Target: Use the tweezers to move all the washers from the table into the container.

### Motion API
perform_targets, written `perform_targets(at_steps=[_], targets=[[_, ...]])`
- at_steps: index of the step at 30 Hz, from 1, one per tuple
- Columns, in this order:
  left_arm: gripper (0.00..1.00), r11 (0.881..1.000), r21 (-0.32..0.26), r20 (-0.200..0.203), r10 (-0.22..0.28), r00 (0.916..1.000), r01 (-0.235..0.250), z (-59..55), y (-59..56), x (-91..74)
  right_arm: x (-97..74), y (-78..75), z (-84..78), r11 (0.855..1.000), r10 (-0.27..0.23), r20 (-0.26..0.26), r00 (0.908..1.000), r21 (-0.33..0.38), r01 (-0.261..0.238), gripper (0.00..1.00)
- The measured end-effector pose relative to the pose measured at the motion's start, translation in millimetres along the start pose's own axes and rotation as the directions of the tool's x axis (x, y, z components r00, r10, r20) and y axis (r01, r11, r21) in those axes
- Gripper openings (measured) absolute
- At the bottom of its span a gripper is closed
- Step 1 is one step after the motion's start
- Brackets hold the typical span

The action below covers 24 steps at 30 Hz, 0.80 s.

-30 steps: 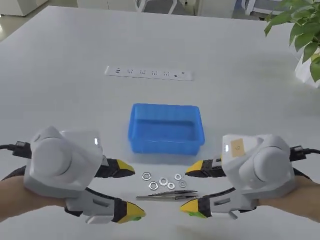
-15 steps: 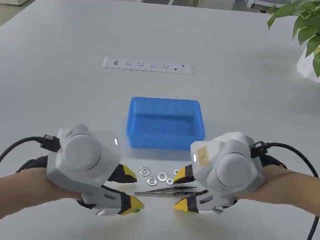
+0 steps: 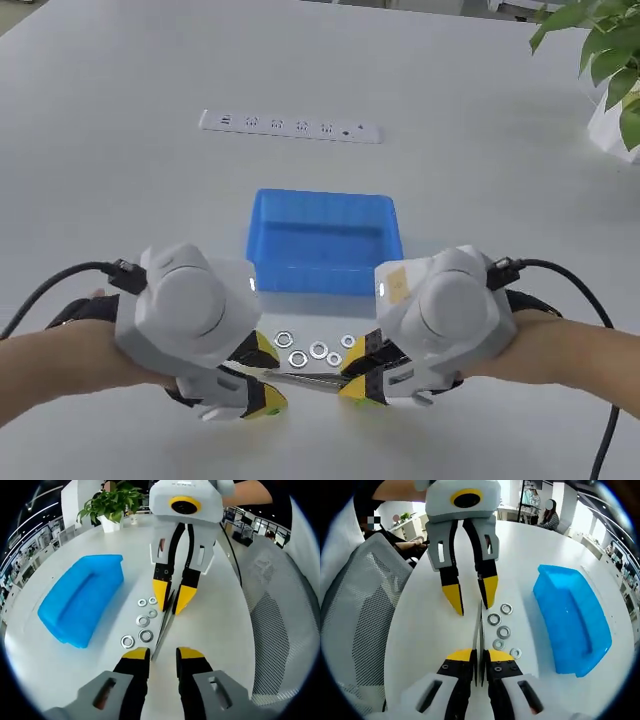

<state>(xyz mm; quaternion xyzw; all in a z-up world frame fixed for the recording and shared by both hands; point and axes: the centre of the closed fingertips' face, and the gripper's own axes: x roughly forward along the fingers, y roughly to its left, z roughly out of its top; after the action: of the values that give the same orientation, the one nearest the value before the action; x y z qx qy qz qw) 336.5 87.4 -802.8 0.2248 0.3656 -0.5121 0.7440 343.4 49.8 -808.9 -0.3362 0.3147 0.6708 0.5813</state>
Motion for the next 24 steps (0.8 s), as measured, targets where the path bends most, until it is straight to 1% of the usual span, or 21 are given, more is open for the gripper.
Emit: perform_targets(at_steps=[3, 6, 8, 9, 10, 12, 14, 15, 17, 19, 20, 21, 23, 24], targets=[[0.21, 1.0, 0.027, -0.013, 0.004, 0.9999, -0.003, 0.8, 0.6, 1.4, 0.9, 2.6, 0.1, 0.999, -0.006, -0.006, 1.0, -0.033, 0.006, 0.11], [0.14, 0.998, 0.049, -0.026, 0.029, 0.9992, -0.028, 2.0, 5.4, 2.5, 1.1, 1.8, 0.4, 0.999, -0.015, -0.015, 0.9998, -0.046, 0.014, 0.1], [0.11, 0.999, 0.052, -0.03, 0.018, 0.9994, -0.016, 3.2, 4.0, 3.9, 0.9, 1.2, 0.4, 0.999, -0.017, -0.018, 0.9997, -0.046, 0.016, 0.1], [0.07, 0.998, 0.057, -0.037, 0.017, 0.9992, -0.015, 3.2, 3.4, 4.5, 0.7, 0.8, 0.1, 0.999, -0.019, -0.021, 0.9996, -0.045, 0.018, 0.1], [0.07, 0.997, 0.079, -0.044, 0.012, 0.999, -0.008, 3.2, 3.9, 4.3, 0.7, 1.1, -0.3, 0.999, -0.021, -0.023, 0.9995, -0.048, 0.02, 0.1], [0.06, 0.997, 0.071, -0.051, -0.017, 0.9985, 0.021, 2.3, 0.7, 4.2, 1.1, 0.5, 0.1, 0.999, -0.022, -0.026, 0.9994, -0.049, 0.021, 0.09], [0.06, 0.997, 0.069, -0.054, -0.02, 0.9984, 0.024, 2.6, 1.5, 4.1, 1.1, 0.4, 0.3, 0.999, -0.022, -0.03, 0.9993, -0.042, 0.021, 0.09], [0.06, 0.998, 0.057, -0.059, -0.029, 0.9978, 0.032, 2.6, 0.2, 4.2, 1.3, 0.3, 0.4, 0.999, -0.024, -0.034, 0.9991, -0.048, 0.022, 0.09], [0.05, 0.997, 0.058, -0.069, -0.046, 0.9965, 0.051, 2.9, -3.9, 4.2, 1.6, 1.4, 0.3, 0.997, -0.03, -0.041, 0.9987, -0.072, 0.027, 0.09], [0.05, 0.997, 0.065, -0.071, -0.036, 0.9968, 0.041, 3.7, -4.1, 2.8, 1.5, 1.9, 0.3, 0.996, -0.037, -0.043, 0.9984, -0.081, 0.033, 0.09], [0.05, 0.997, 0.066, -0.069, -0.035, 0.997, 0.039, 4.5, -4.1, 1.6, 1.4, 1.9, 0.3, 0.996, -0.038, -0.043, 0.9983, -0.079, 0.034, 0.09], [0.05, 0.998, 0.048, -0.058, -0.039, 0.9975, 0.042, 6.8, -4.5, -1.4, 1.2, 2.0, 0.0, 0.996, -0.039, -0.042, 0.9984, -0.076, 0.035, 0.09], [0.05, 0.998, 0.022, -0.049, -0.059, 0.9971, 0.06, 9.2, -8.1, -4.8, -0.8, 3.2, 1.2, 0.997, -0.037, -0.031, 0.9988, -0.063, 0.035, 0.09], [0.05, 0.997, 0.02, -0.042, -0.069, 0.9967, 0.07, 10.8, -9.2, -7.9, -2.1, 5.1, 2.2, 0.998, -0.034, -0.021, 0.9992, -0.053, 0.033, 0.09]])
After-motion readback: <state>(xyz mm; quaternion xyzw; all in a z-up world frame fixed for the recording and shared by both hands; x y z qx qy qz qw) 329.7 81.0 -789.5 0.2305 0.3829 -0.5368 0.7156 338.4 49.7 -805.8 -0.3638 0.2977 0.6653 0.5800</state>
